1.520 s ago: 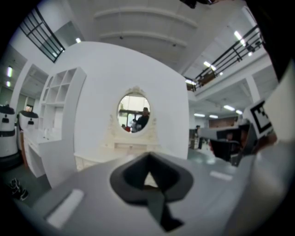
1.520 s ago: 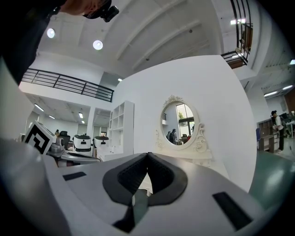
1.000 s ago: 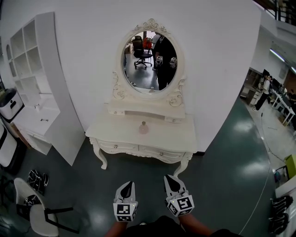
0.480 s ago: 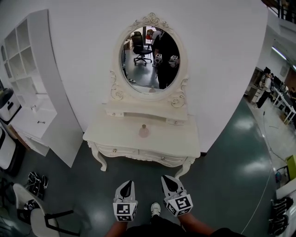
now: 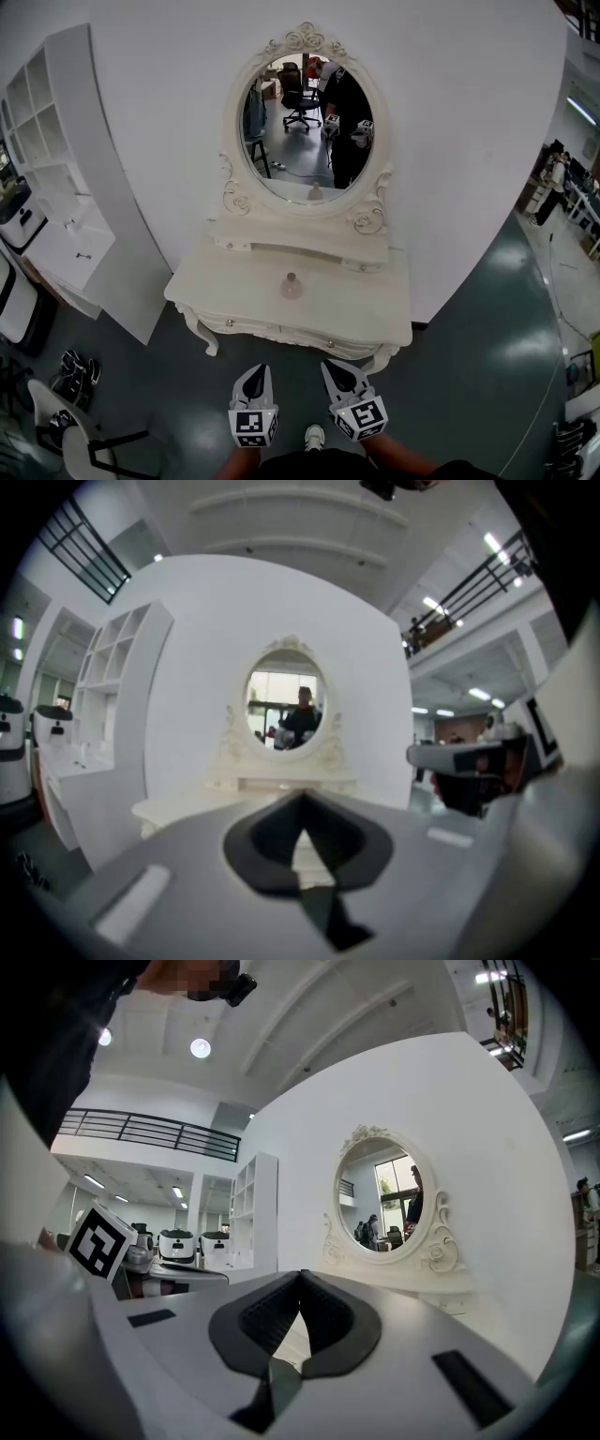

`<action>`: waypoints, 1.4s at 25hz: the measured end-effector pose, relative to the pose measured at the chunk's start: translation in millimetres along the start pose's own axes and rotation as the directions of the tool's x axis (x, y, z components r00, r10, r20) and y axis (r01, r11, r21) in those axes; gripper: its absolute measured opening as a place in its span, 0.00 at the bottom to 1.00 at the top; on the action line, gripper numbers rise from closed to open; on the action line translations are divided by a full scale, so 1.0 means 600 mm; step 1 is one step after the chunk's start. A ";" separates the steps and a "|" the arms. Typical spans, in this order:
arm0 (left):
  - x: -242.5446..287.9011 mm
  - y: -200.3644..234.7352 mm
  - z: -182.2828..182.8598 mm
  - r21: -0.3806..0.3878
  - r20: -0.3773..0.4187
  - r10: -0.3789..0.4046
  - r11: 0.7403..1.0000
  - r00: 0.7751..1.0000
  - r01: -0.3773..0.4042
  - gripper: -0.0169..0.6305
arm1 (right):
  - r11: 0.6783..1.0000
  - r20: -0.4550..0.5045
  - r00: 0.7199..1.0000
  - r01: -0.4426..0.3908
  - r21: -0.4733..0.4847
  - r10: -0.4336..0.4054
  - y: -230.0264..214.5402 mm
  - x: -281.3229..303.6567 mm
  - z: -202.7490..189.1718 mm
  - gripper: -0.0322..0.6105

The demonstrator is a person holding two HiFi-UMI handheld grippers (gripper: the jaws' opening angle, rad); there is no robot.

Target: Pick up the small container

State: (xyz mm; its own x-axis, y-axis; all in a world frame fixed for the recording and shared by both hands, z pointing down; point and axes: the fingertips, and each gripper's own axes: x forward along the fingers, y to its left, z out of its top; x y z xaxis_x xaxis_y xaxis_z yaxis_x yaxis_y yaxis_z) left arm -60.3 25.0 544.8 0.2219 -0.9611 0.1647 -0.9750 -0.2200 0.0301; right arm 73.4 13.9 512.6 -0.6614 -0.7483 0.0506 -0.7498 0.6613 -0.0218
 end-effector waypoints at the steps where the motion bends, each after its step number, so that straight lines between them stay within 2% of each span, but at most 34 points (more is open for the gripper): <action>1: 0.012 0.001 0.001 0.003 -0.005 0.008 1.000 1.000 -0.008 0.04 | 1.000 0.000 1.000 0.001 -0.002 -0.001 -0.015 0.007 0.002 0.06; 7: 0.061 0.000 0.006 0.009 -0.020 0.036 0.999 0.999 -0.036 0.04 | 1.000 -0.003 1.000 0.018 0.015 -0.017 -0.093 0.030 -0.001 0.06; 16: 0.096 0.022 0.016 0.009 -0.026 0.064 0.998 0.998 -0.063 0.04 | 0.999 -0.005 1.000 -0.009 0.032 0.009 -0.096 0.056 0.000 0.06; 22: 0.140 0.046 0.027 -0.009 -0.024 0.027 1.000 0.999 -0.027 0.04 | 0.999 -0.015 1.000 -0.018 0.036 0.019 -0.082 0.097 -0.003 0.06; 31: 0.223 0.096 0.033 0.042 -0.050 -0.052 0.998 0.997 0.054 0.04 | 0.999 0.016 0.999 0.047 0.021 -0.047 -0.100 0.191 0.027 0.06; 35: 0.248 0.119 0.039 0.042 -0.037 -0.088 0.995 0.995 0.090 0.04 | 0.995 0.010 0.997 0.076 0.060 -0.077 -0.104 0.231 0.031 0.06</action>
State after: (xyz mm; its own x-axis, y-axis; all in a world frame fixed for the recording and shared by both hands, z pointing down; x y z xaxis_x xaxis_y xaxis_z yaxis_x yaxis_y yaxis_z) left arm -96.7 -137.5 548.6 0.3069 -0.9310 0.1975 -0.9499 -0.3124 0.0032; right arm 28.2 -132.5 502.3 -0.6019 -0.7975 0.0424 -0.7978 0.5980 -0.0774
